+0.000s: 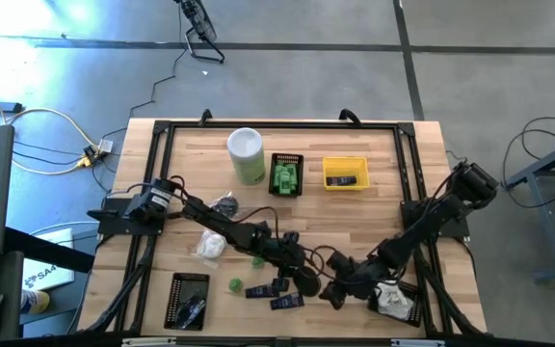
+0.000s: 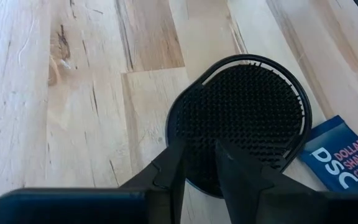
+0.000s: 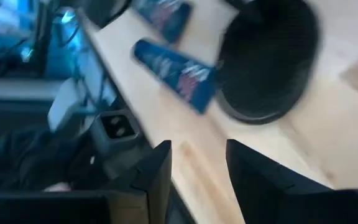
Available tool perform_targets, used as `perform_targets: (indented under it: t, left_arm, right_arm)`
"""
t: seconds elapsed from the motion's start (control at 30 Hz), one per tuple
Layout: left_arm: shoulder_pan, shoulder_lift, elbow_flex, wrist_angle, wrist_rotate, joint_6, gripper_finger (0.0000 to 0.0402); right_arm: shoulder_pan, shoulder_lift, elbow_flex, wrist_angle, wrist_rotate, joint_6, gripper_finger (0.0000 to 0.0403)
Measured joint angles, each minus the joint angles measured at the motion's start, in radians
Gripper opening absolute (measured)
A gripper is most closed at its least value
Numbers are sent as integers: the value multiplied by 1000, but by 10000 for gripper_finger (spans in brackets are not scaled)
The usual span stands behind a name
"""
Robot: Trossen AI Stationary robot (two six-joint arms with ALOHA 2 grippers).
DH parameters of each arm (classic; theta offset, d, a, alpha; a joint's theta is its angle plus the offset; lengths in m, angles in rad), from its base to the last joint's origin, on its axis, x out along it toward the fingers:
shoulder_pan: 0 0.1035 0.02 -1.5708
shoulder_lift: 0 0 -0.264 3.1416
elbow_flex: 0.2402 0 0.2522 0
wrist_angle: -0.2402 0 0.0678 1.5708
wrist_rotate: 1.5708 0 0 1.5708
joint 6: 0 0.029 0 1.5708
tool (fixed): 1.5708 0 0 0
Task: Pick & Place Travel size toiletries
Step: Put the black hair brush into the bottom left black bin
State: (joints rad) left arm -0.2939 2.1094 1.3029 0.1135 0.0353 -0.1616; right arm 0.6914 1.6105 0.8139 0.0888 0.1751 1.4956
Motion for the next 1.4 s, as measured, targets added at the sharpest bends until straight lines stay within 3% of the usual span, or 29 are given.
perform_targets:
  t: [0.27, 0.67, 0.9, 1.1, 1.2, 1.4]
  left_arm:
    - [0, 0, 0, 0, 0, -4, 83]
    - [0, -1, 0, -3, -3, -5, 83]
    - [0, -1, 0, -3, -3, -7, 83]
    - [0, -1, 0, -6, -3, -6, 83]
    - [0, -1, 0, -5, -3, -6, 83]
    - [0, -1, 0, -2, -3, -6, 83]
  right_arm:
    - [0, -89, 0, 15, -75, -79, 122]
    - [3, -191, 0, -115, -158, -113, 94]
    - [2, -189, 1, -381, -127, 50, 91]
    - [12, -189, 0, -531, -201, 155, 91]
    - [19, -189, 0, -526, -172, 155, 91]
    - [5, -188, 0, -523, -1, 150, 91]
